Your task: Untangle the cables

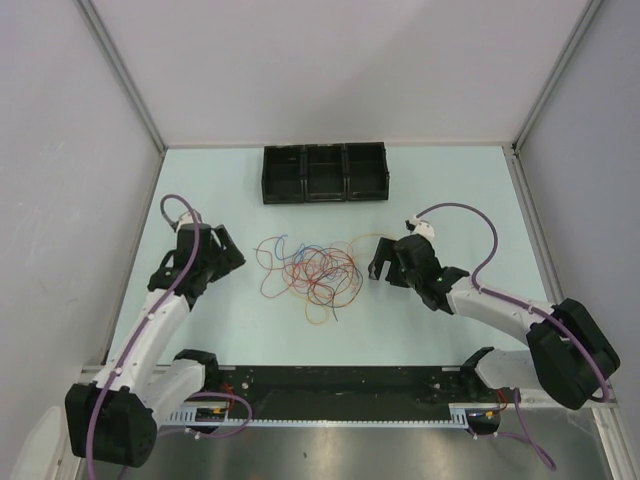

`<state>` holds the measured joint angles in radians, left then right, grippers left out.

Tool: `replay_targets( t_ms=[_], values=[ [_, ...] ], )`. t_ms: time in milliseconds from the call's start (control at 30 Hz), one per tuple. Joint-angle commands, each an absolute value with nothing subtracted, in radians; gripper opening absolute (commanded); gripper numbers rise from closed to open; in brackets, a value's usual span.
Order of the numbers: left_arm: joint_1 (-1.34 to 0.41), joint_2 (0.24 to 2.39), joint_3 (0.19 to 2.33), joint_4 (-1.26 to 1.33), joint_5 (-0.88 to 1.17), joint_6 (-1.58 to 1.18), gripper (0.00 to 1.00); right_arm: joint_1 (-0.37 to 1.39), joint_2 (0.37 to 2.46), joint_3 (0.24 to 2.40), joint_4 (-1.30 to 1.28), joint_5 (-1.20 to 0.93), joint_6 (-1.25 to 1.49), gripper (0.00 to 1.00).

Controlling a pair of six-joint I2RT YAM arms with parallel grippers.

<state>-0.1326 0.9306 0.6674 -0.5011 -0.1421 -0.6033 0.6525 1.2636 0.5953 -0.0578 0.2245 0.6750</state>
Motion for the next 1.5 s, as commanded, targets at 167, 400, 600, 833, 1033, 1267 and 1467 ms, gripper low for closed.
replay_targets(
  t_ms=[167,400,600,833,1033,1267,1467],
  values=[
    [-0.238,1.005,0.594,-0.486,-0.195,-0.658,0.73,0.649,1.299,0.627,0.025,0.233,0.660,1.00],
    [-0.357,1.121,0.607,-0.459,-0.215,-0.712,0.70,0.647,1.305,0.626,0.028,0.227,0.660,1.00],
    [-0.397,1.184,0.591,-0.437,-0.218,-0.735,0.65,0.647,1.310,0.626,0.029,0.226,0.660,1.00],
    [-0.423,1.227,0.587,-0.405,-0.222,-0.736,0.56,0.647,1.313,0.627,0.035,0.221,0.655,1.00],
    [-0.437,1.279,0.592,-0.390,-0.225,-0.730,0.47,0.647,1.318,0.627,0.037,0.219,0.653,1.00],
    [-0.463,1.330,0.614,-0.379,-0.236,-0.730,0.26,0.647,1.321,0.627,0.040,0.216,0.653,1.00],
    [-0.502,1.268,0.733,-0.498,-0.304,-0.732,0.00,0.647,1.321,0.627,0.040,0.215,0.653,1.00]
  ],
)
